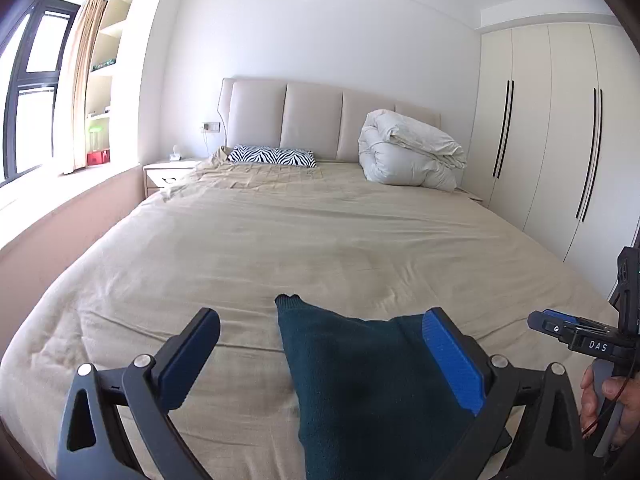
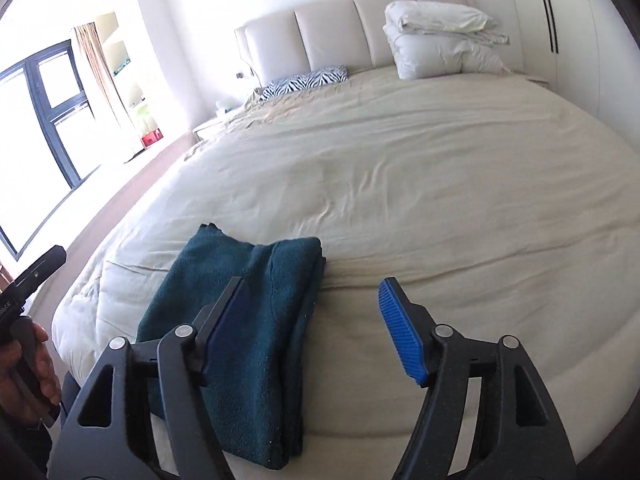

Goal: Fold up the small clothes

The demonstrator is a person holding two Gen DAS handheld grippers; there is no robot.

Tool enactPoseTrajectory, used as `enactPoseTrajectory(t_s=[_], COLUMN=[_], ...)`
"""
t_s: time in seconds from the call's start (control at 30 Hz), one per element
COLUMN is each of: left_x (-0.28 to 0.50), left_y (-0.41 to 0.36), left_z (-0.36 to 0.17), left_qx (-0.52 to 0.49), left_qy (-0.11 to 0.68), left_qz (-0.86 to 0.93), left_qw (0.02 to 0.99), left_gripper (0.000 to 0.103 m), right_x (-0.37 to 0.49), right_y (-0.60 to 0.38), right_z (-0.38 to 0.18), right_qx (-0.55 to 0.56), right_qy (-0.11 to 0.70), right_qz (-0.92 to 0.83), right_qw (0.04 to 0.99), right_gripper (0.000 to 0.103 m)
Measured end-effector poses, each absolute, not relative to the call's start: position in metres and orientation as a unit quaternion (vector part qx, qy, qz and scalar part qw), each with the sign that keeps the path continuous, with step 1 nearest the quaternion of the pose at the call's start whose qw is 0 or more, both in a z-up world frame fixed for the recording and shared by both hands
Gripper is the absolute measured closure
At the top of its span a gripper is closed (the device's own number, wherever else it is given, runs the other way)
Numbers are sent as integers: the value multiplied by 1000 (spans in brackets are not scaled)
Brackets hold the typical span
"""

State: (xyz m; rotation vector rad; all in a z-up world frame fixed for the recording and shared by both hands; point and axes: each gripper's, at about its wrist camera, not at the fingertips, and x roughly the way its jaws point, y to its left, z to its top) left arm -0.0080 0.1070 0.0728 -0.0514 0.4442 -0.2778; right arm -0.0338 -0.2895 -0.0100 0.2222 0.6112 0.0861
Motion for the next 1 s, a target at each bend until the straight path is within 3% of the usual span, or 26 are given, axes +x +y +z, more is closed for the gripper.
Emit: enactPoseTrajectory(t_s=[0.03, 0.1, 0.27, 0.6, 1.0], left_x=[-12, -22, -42, -35, -25], left_y=[105, 103, 98, 102, 92], left_z=[83, 100, 124, 101, 39], left_qx=[-16, -1, 10, -13, -9], left_qy=[204, 178, 134, 239, 380], left_qz=[-133, -120, -98, -80, -51], left_qw=[970, 977, 986, 968, 923], left_gripper=[0, 0, 0, 0, 0], right_x=[-43, -63, -91, -95, -79], right_y=[-285, -280, -265, -250, -233], right_z=[4, 27, 70, 95, 36], right_qx=[103, 94, 51, 83, 113], right_qy=[266, 201, 123, 201, 332], right_qz=[38, 34, 16, 19, -3], right_qw=[958, 975, 991, 976, 936], right_gripper=[13, 1, 0, 0, 0])
